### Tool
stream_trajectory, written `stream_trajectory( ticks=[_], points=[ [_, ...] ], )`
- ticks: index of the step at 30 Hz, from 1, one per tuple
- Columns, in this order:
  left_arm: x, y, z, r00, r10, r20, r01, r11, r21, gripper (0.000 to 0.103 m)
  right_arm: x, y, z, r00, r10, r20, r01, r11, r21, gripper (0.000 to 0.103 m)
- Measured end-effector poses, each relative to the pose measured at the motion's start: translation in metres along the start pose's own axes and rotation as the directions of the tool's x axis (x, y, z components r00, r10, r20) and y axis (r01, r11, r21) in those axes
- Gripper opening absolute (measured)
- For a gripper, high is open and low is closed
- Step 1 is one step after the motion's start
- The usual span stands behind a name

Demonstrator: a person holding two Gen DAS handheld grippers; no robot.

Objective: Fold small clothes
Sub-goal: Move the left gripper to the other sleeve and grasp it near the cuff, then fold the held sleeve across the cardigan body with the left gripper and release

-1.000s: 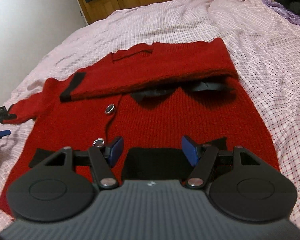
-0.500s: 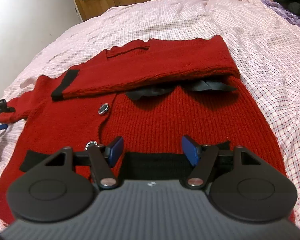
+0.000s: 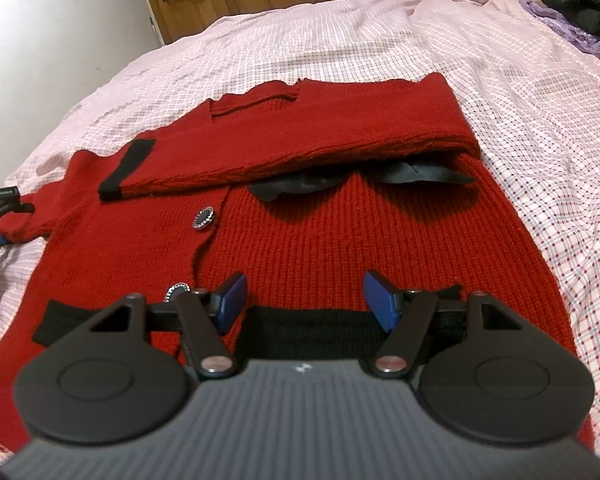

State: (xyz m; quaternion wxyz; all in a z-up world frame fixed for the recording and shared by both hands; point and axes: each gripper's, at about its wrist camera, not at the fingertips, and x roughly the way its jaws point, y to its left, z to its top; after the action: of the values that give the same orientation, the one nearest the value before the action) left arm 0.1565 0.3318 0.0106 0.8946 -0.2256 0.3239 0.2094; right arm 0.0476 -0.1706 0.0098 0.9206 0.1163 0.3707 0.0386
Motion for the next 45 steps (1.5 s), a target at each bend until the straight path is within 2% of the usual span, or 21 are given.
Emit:
stream_trajectory(
  ticks=[2,4,7,9,15,21,27,31,35,41,45],
  points=[
    [-0.003,-0.002,0.001,1.0,0.003,0.023,-0.003,1.0,0.018,0.062,-0.001,0.0,0.0,1.0,0.002,0.002,-0.002,1.0,0.006,0.068],
    [-0.008,-0.005,0.0,0.999,0.013,0.041,-0.016,0.998,0.062,0.039,-0.001,-0.001,0.0,1.0,0.004,0.004,-0.004,1.0,0.01,0.068],
    [-0.021,-0.003,-0.001,0.997,-0.026,0.078,0.021,0.998,0.062,0.022,-0.004,-0.003,0.001,1.0,0.012,0.013,-0.013,1.0,0.026,0.068],
    [-0.034,-0.003,0.0,0.991,-0.071,0.114,0.065,0.996,0.056,0.017,-0.005,-0.005,0.001,1.0,0.021,0.021,-0.021,0.999,0.043,0.068],
    [-0.079,-0.023,0.0,0.96,-0.169,0.224,0.143,0.982,0.127,0.015,-0.012,-0.01,0.002,0.998,0.043,0.048,-0.046,0.996,0.079,0.067],
    [-0.123,-0.055,-0.007,0.912,-0.308,0.273,0.257,0.944,0.205,0.015,-0.019,-0.015,0.001,0.996,0.052,0.074,-0.059,0.993,0.1,0.067],
    [-0.156,-0.096,-0.018,0.861,-0.43,0.271,0.369,0.896,0.246,0.014,-0.028,-0.021,0.001,0.993,0.059,0.103,-0.072,0.99,0.121,0.067],
    [-0.168,-0.127,-0.032,0.839,-0.484,0.25,0.412,0.864,0.291,0.014,-0.033,-0.028,0.0,0.991,0.059,0.119,-0.075,0.987,0.139,0.067],
    [-0.17,-0.151,-0.051,0.832,-0.516,0.204,0.449,0.842,0.3,0.014,-0.037,-0.034,-0.001,0.99,0.055,0.127,-0.075,0.985,0.156,0.067],
    [-0.155,-0.192,-0.084,0.831,-0.544,0.116,0.476,0.803,0.359,0.014,-0.041,-0.04,-0.002,0.988,0.049,0.143,-0.075,0.982,0.176,0.067],
    [-0.145,-0.216,-0.102,0.824,-0.562,0.07,0.497,0.778,0.384,0.014,-0.042,-0.046,-0.003,0.987,0.051,0.154,-0.08,0.978,0.194,0.067]
  ],
)
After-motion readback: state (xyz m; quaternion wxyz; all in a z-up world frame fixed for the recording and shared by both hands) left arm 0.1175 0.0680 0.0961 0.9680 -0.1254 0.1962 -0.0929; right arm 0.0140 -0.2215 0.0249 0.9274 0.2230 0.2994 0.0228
